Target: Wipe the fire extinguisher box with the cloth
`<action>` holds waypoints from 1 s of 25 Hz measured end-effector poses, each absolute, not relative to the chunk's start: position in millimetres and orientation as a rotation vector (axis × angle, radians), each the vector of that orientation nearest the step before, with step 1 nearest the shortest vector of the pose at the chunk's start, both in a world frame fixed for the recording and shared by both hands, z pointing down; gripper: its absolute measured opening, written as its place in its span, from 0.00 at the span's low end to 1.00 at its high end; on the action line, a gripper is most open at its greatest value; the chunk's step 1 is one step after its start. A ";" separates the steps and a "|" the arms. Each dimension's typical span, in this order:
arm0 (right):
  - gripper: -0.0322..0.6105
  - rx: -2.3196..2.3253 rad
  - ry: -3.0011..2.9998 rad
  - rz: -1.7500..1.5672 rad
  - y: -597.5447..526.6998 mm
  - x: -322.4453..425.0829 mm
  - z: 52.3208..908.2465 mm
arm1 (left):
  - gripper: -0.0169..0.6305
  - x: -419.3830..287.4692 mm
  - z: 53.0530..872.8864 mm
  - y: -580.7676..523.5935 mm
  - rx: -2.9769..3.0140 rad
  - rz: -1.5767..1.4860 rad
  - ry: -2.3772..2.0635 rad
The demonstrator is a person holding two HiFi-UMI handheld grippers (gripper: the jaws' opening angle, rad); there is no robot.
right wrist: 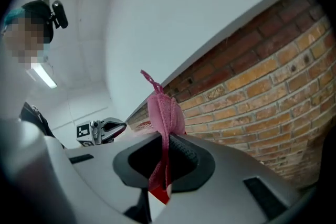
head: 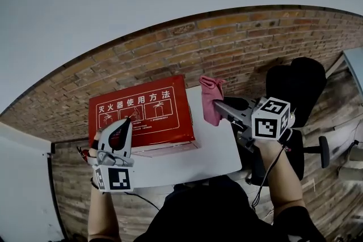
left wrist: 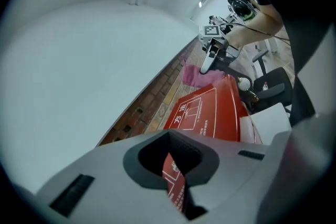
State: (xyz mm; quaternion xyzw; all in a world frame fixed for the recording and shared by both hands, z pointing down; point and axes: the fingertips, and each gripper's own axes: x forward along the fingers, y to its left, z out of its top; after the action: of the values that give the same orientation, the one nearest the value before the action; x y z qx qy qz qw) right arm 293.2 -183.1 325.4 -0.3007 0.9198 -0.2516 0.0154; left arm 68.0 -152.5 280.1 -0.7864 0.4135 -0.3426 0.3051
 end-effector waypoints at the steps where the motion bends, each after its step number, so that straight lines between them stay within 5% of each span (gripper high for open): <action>1: 0.13 -0.909 2.858 -0.821 -187.0 293.3 334.6 | 0.05 70.2 282.5 -155.7 -2.075 -0.924 1.102; 25: 0.13 -0.890 2.828 -1.611 -241.1 282.5 657.8 | 0.05 77.1 313.2 -172.0 -2.106 -1.074 1.195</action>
State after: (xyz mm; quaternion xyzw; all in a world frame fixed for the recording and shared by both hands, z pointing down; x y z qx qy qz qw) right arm 282.5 -241.1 657.8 -0.2620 0.8325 -0.4742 -0.1157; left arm 77.1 -172.0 313.2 -0.7710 0.4374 -0.3933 0.2440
